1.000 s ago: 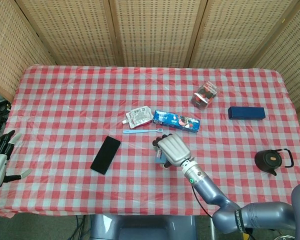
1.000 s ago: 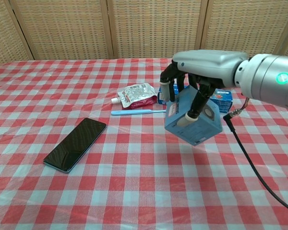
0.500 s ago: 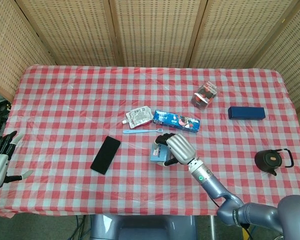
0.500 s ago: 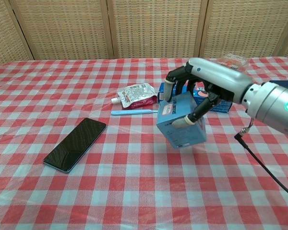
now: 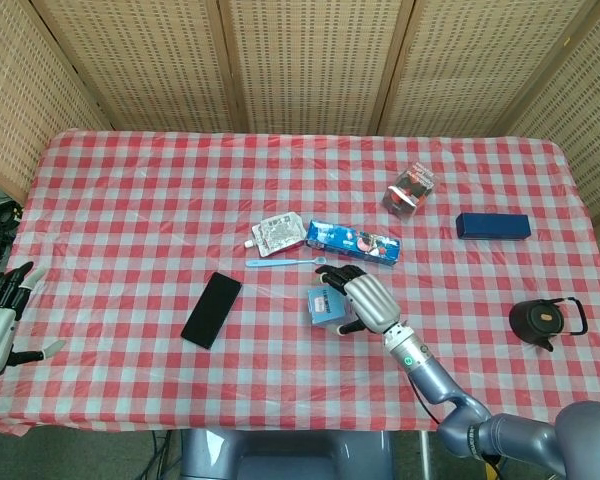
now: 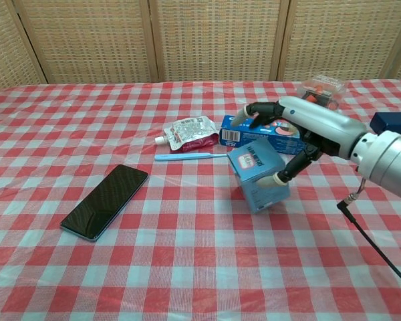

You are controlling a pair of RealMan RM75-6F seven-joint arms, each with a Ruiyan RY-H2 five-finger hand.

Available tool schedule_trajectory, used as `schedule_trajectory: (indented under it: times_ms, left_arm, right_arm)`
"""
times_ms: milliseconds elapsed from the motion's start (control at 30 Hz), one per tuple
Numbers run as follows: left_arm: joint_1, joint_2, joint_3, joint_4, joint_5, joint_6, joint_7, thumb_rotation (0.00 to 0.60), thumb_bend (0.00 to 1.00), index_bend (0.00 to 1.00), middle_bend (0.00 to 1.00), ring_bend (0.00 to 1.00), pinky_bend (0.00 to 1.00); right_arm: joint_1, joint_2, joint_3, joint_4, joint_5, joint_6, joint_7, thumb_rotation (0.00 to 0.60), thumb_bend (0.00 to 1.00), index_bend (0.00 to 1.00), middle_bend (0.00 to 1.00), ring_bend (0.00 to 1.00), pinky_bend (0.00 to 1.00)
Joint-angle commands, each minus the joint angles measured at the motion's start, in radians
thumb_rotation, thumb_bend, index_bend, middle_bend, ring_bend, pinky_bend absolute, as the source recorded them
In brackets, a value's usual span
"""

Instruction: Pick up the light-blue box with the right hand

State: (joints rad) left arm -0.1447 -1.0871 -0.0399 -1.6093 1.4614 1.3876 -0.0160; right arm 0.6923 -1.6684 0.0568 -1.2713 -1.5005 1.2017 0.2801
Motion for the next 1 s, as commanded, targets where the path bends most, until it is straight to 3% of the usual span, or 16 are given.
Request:
schedule_trajectory:
  times_ms: [33,133,300,467,767,1000]
  left_arm:
    - [0.000,0.000,0.001,-0.001,0.001,0.001,0.000,0.600,0.00,0.00,0.00,0.00,0.00]
    - [0.002,0.002,0.002,-0.003,0.005,0.005,0.000,0.600,0.00,0.00,0.00,0.00,0.00]
    - [0.003,0.003,0.004,-0.007,0.011,0.010,0.001,0.600,0.00,0.00,0.00,0.00,0.00]
    - [0.004,0.002,0.005,-0.011,0.015,0.015,0.007,0.600,0.00,0.00,0.00,0.00,0.00]
    - [0.004,0.008,0.001,-0.003,0.007,0.014,-0.015,0.600,0.00,0.00,0.00,0.00,0.00]
    - [0.006,0.013,0.000,0.000,0.008,0.018,-0.028,0.600,0.00,0.00,0.00,0.00,0.00]
  right_arm:
    - [-0.010,0.033,0.003,-0.037,-0.002,0.001,-0.008,0.600,0.16,0.10,0.05,0.06,0.03]
    - [-0.017,0.088,0.003,-0.096,-0.013,0.002,-0.043,0.600,0.15,0.02,0.00,0.00,0.00]
    - [0.002,0.208,0.003,-0.233,-0.014,-0.062,-0.156,0.600,0.14,0.00,0.00,0.00,0.00]
    - [0.071,0.299,0.014,-0.331,0.008,-0.196,-0.415,0.600,0.14,0.00,0.00,0.00,0.00]
    - [0.120,0.235,-0.028,-0.318,-0.025,-0.274,-0.972,0.600,0.14,0.03,0.02,0.00,0.00]
    - [0.137,0.170,-0.028,-0.271,-0.013,-0.301,-1.171,0.600,0.15,0.04,0.03,0.00,0.00]
